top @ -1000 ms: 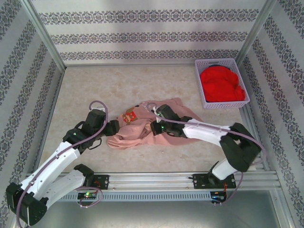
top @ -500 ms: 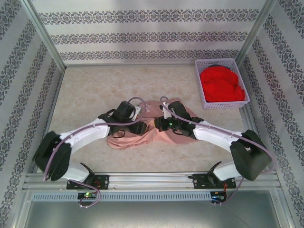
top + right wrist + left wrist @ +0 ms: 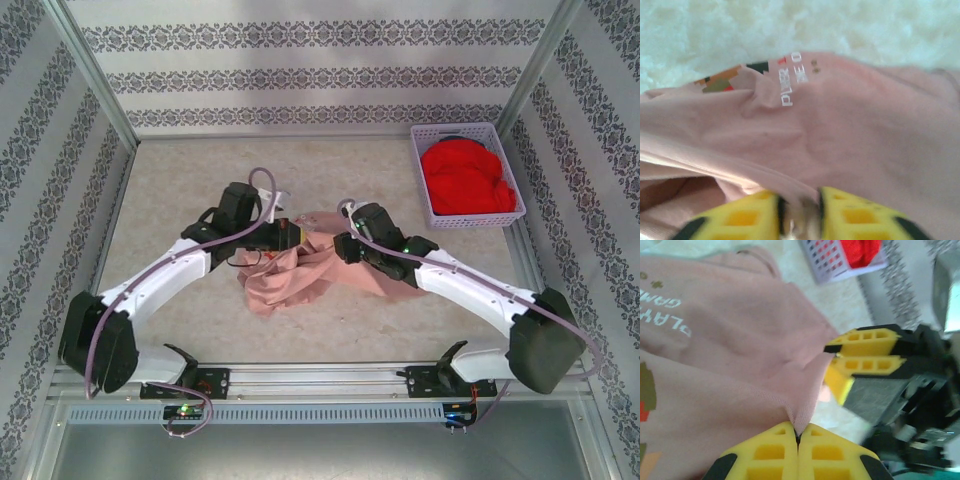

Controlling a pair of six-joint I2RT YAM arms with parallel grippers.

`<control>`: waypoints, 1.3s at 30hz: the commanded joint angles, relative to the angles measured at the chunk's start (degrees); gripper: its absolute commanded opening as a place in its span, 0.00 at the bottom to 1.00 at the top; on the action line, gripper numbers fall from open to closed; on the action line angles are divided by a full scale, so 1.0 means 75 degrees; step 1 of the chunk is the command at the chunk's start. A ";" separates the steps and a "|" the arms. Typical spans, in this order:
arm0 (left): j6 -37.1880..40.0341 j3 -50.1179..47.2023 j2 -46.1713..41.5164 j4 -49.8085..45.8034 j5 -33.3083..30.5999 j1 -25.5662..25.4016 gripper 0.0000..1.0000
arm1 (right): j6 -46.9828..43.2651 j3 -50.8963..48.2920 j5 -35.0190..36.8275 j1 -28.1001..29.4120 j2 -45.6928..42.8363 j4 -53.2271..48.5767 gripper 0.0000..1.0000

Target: Fold the inside-out t-shirt

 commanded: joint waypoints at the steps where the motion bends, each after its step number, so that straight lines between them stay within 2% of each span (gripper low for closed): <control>1: -0.0944 -0.0119 -0.0279 0.0198 0.0802 0.0084 0.00 | -0.0489 -0.0443 -0.0211 0.0090 -0.0635 0.0105 0.42; 3: -0.1049 -0.0154 -0.0385 0.0198 0.0771 0.0124 0.00 | -0.0474 -0.0809 -0.0955 0.0192 -0.0974 0.0708 0.49; 7: -0.1210 -0.0186 -0.0499 0.0366 0.0874 0.0136 0.00 | -0.0425 -0.0997 -0.1081 0.0502 -0.0962 0.1156 0.56; 11: -0.1209 -0.0208 -0.0576 0.0343 0.0874 0.0128 0.00 | -0.0116 -0.1058 -0.1423 0.0730 -0.0375 0.2066 0.72; 15: -0.1083 -0.0153 -0.0678 0.0149 0.0788 0.0132 0.00 | -0.0301 -0.0629 -0.1481 0.0795 0.0528 0.2352 0.80; 18: -0.0958 -0.0053 -0.0728 -0.0059 0.0627 0.0140 0.00 | -0.0264 -0.0604 -0.1658 0.0806 0.0778 0.2653 0.82; 19: -0.0956 -0.0051 -0.0739 -0.0035 0.0611 0.0146 0.00 | -0.0272 -0.0590 -0.1652 0.0806 0.0866 0.2669 0.79; 21: -0.0838 -0.0040 -0.0830 -0.0115 0.0376 0.0180 0.00 | -0.0341 -0.0561 -0.1903 0.0733 0.1008 0.2608 0.51; 22: -0.0754 -0.0031 -0.0873 -0.0273 0.0099 0.0203 0.00 | -0.0368 -0.0592 -0.2096 0.0668 0.0973 0.2616 0.41; 23: -0.0610 0.0000 -0.0942 -0.0559 -0.0393 0.0235 0.00 | -0.0357 -0.0704 -0.2398 0.0572 0.0883 0.2734 0.31; 27: 0.0117 0.0201 -0.0985 -0.1437 -0.2692 0.0279 0.00 | -0.0070 -0.1213 -0.4035 0.0163 0.0460 0.3522 0.09; 29: 0.0378 0.0254 -0.0886 -0.1431 -0.3264 0.0279 0.00 | 0.0300 -0.1395 -0.4708 -0.0033 0.0406 0.4102 0.02; 32: 0.0609 0.0439 -0.0659 -0.1530 -0.3928 0.0278 0.05 | 0.0794 -0.1490 -0.5330 -0.0251 0.0455 0.4737 0.00; 33: 0.0691 0.0522 -0.0604 -0.1618 -0.4138 0.0274 0.11 | 0.0874 -0.1480 -0.5365 -0.0292 0.0466 0.4823 0.00; 35: 0.0773 0.0613 -0.0620 -0.1855 -0.4474 0.0253 0.31 | 0.1058 -0.1436 -0.5442 -0.0396 0.0492 0.4967 0.00; 39: 0.0983 0.0543 -0.1254 -0.2502 -0.5280 -0.0245 0.55 | 0.1470 -0.1377 -0.5495 -0.0664 0.0588 0.5186 0.00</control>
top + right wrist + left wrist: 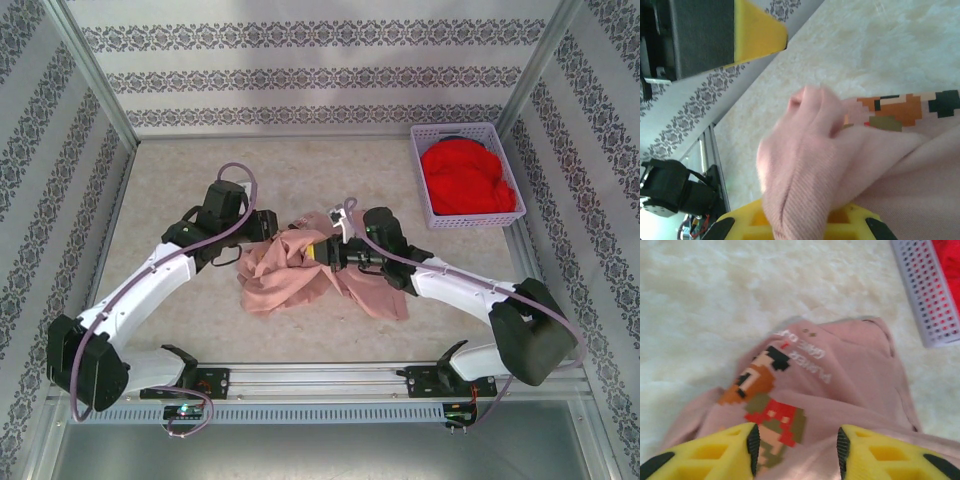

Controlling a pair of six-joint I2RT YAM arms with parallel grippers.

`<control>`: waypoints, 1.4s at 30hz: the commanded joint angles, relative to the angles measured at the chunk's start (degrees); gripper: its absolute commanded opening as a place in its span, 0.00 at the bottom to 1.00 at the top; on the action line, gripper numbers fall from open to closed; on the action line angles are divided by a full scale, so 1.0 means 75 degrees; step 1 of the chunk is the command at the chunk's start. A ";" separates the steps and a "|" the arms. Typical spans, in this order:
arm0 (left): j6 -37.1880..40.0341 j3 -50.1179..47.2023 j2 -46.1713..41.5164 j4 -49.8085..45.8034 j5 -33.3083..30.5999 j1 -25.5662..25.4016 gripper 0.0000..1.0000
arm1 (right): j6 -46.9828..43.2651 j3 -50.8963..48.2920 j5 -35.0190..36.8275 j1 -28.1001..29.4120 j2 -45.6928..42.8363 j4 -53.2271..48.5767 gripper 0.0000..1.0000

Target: Fold the inside-out t-shirt

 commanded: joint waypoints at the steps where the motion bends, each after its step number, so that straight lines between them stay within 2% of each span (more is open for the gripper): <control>1: 0.0388 0.0094 -0.0728 -0.0875 -0.1187 -0.0522 0.57 | 0.0515 0.0011 -0.0441 -0.0168 0.0035 0.0616 0.00; 2: 0.0360 -0.0018 -0.0969 -0.0899 -0.1110 -0.0714 0.59 | 0.0551 0.0041 -0.0430 -0.0200 0.0072 0.0602 0.00; 4: 0.0158 -0.0289 -0.1358 -0.0629 -0.0325 -0.1013 0.58 | 0.0638 0.0094 -0.0408 -0.0227 0.0166 0.0614 0.00; 7: -0.0192 -0.0762 -0.1338 0.0305 0.1459 -0.1223 0.46 | 0.0776 0.0211 -0.0435 -0.0270 0.0346 0.0636 0.00; 9: -0.0158 -0.0842 -0.1001 0.0618 0.2090 -0.1327 0.41 | 0.0861 0.0224 -0.0456 -0.0304 0.0396 0.0689 0.00; 18: 0.0810 -0.0488 0.0453 0.0934 0.1794 -0.1358 0.43 | 0.0953 0.0049 -0.0407 -0.0380 0.0226 0.0669 0.00; 22: 0.1193 -0.0308 0.1043 0.1005 0.1282 -0.1346 0.43 | 0.0953 -0.0016 -0.0413 -0.0380 0.0150 0.0672 0.00; 24: 0.1275 -0.0223 0.1326 0.1170 0.1245 -0.1346 0.37 | 0.0953 -0.0034 -0.0400 -0.0380 0.0116 0.0678 0.00; 27: 0.1114 -0.0016 0.1460 0.1282 0.1517 -0.1240 0.11 | 0.0597 0.0038 -0.0225 -0.0404 -0.0010 0.0268 0.00; 29: 0.0648 -0.0030 0.1126 0.1477 0.2417 -0.1001 0.00 | -0.0169 0.0177 0.0342 -0.0324 -0.0263 -0.0737 0.00; 32: -0.0847 -0.0332 0.0373 0.2275 0.4639 -0.0372 0.00 | -0.1690 0.0508 0.2048 0.0000 -0.0583 -0.2181 0.00; 35: -0.1992 -0.0475 -0.0119 0.2433 0.6127 0.0060 0.00 | -0.2565 0.1058 0.3807 0.0245 -0.0543 -0.3118 0.02; 39: -0.2371 -0.0431 -0.0498 0.2044 0.7057 0.0414 0.00 | -0.2531 0.2136 0.5711 0.0243 -0.0189 -0.4509 0.10; 42: -0.2992 -0.0576 -0.0616 0.2733 0.7199 0.0498 0.00 | -0.2519 0.2648 0.5765 0.0230 -0.0131 -0.5353 0.25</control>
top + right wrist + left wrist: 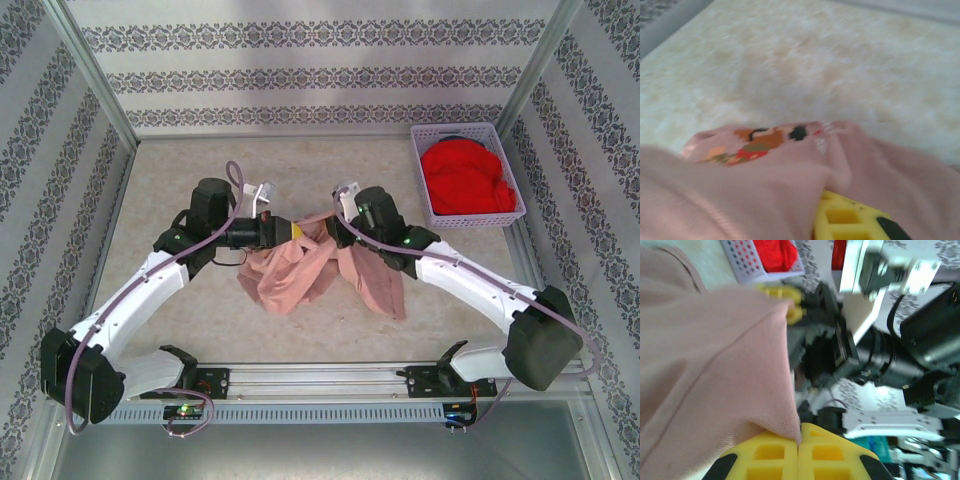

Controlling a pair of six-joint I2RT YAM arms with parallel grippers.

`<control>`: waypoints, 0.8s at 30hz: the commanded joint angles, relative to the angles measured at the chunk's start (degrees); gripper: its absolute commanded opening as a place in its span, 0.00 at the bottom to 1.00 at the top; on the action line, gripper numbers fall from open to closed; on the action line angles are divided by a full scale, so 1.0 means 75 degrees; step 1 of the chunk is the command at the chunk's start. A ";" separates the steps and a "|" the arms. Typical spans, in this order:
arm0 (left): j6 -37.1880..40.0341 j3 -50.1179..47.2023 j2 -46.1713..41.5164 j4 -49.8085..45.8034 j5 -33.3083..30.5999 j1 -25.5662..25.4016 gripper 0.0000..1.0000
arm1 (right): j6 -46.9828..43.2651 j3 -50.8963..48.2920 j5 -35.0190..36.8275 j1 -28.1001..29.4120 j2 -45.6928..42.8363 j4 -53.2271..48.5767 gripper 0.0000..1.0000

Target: Fold the inside-out t-shirt

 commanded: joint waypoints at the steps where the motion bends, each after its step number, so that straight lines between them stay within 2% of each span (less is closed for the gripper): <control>1: -0.1079 -0.0131 -0.0145 0.0910 0.0890 0.0175 0.00 | -0.0325 0.0400 0.1184 -0.0053 0.0003 -0.1718 0.30; 3: -0.1122 -0.0097 -0.0124 0.0906 0.0682 0.0213 0.00 | -0.0476 0.0278 0.0772 -0.0057 -0.0375 -0.1963 0.39; 6: -0.1222 -0.0127 -0.0036 0.1017 0.0526 0.0272 0.00 | -0.0844 -0.0270 -0.0473 -0.0082 -0.1334 -0.1894 0.50; 12: -0.1333 -0.0136 0.0105 0.1172 0.0494 0.0267 0.00 | -0.0808 -0.1291 -0.2318 0.0168 -0.2686 -0.0622 0.61; 16: -0.1219 -0.0095 0.0108 0.1010 0.0444 0.0273 0.00 | -0.0841 -0.1257 -0.2489 0.0781 -0.2364 0.0065 0.61; 20: -0.1124 -0.0087 0.0078 0.0890 0.0410 0.0268 0.00 | -0.0619 -0.1140 -0.3167 0.0830 -0.1713 0.0663 0.46; 24: -0.1052 -0.0075 0.0026 0.0825 0.0398 0.0273 0.00 | -0.0462 -0.1060 -0.2975 0.0861 -0.1195 0.0982 0.48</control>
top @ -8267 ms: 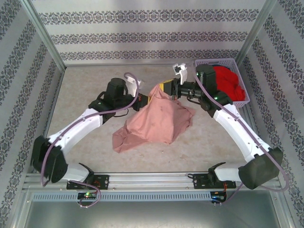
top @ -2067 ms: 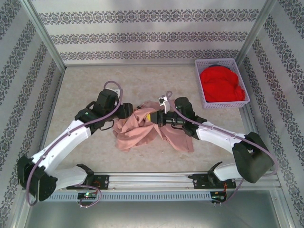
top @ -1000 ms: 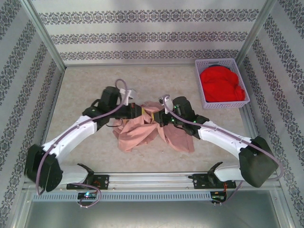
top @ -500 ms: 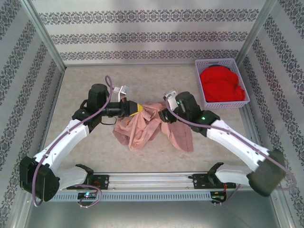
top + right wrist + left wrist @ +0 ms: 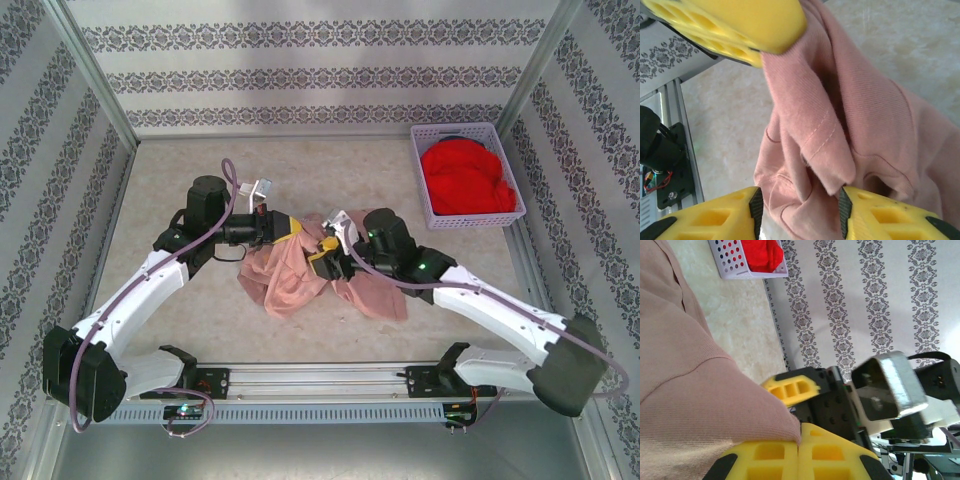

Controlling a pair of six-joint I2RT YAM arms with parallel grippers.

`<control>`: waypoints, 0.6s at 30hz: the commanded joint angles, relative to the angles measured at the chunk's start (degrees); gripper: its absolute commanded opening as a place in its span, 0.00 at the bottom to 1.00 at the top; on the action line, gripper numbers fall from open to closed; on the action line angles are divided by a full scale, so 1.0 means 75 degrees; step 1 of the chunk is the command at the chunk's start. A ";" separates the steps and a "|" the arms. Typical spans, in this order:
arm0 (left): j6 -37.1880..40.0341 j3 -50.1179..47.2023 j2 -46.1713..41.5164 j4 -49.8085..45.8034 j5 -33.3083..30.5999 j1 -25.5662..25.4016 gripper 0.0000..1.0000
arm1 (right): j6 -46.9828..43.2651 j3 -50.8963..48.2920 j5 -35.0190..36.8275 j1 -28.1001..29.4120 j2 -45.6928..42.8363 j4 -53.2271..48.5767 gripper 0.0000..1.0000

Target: Fold the inside-out t-shirt

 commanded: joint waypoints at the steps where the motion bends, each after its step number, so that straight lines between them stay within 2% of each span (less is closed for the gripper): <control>1: 0.0186 0.0051 -0.0080 0.0055 0.0030 0.0076 0.00 | 0.0110 0.0181 -0.0091 0.0056 0.0258 0.0615 0.49; 3: 0.0255 0.0045 -0.0085 -0.0029 0.0006 0.0078 0.00 | 0.0100 0.0283 -0.0026 0.0050 0.0355 0.0675 0.46; 7: 0.0471 0.0072 -0.0088 -0.0311 -0.0171 0.0069 0.00 | 0.0103 0.0390 -0.0329 0.0044 0.0380 0.0724 0.22; 12: 0.0801 0.0161 -0.0022 -0.0655 -0.0457 0.0069 0.00 | 0.0157 0.0370 -0.0519 0.0047 0.0160 0.0579 0.01; 15: 0.0913 0.0195 0.0046 -0.0741 -0.0635 0.0069 0.00 | 0.0270 0.0419 -0.0673 0.0035 0.0054 0.0574 0.00; 18: 0.1197 0.0256 0.0091 -0.0981 -0.1181 0.0076 0.00 | 0.0673 0.0595 -0.1099 -0.0136 -0.0016 0.0712 0.00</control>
